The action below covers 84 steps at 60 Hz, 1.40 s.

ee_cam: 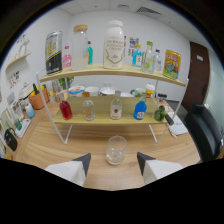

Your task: Make me a cup of Vodka Sunrise.

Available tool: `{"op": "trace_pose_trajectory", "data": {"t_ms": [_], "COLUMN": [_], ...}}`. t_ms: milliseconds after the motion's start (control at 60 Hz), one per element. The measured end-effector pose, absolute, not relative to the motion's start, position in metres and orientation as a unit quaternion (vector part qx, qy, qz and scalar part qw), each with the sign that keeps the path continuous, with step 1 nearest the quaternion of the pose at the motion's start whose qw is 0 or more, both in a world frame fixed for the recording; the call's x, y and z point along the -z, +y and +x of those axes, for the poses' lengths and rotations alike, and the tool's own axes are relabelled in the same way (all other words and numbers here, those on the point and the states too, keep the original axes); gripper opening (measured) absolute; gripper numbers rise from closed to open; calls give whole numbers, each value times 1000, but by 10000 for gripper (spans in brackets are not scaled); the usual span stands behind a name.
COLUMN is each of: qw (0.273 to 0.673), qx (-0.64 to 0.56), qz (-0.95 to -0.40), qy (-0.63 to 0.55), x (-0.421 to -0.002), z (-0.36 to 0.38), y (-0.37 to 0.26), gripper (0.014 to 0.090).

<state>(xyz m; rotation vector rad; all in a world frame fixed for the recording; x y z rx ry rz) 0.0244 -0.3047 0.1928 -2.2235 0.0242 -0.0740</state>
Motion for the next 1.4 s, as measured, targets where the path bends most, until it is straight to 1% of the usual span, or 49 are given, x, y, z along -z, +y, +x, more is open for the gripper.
{"op": "trace_pose_trajectory", "data": {"t_ms": [283, 383, 500, 583, 683, 800, 950, 1100, 1150, 1283, 1400], "qw": [443, 451, 471, 502, 531, 566, 591, 606, 610, 605, 595], "qx": [43, 40, 16, -12, -32, -43, -48, -32, -26, -15, -13], "qz": [-895, -891, -882, -865, -846, -823, -805, -794, -792, -796, -803], "qy": [20, 24, 25, 26, 22, 27, 25, 14, 14, 4, 0], "x": [-193, -189, -185, -189, -193, -201, -203, -207, -206, -198, -187], "z": [30, 24, -7, -41, -79, -108, -133, -137, -137, -139, -142], "y": [-321, -332, -340, -334, -316, -277, -222, -172, -158, -130, -115], "gripper": [864, 863, 849, 851, 850, 854, 848, 847, 827, 725, 533]}}
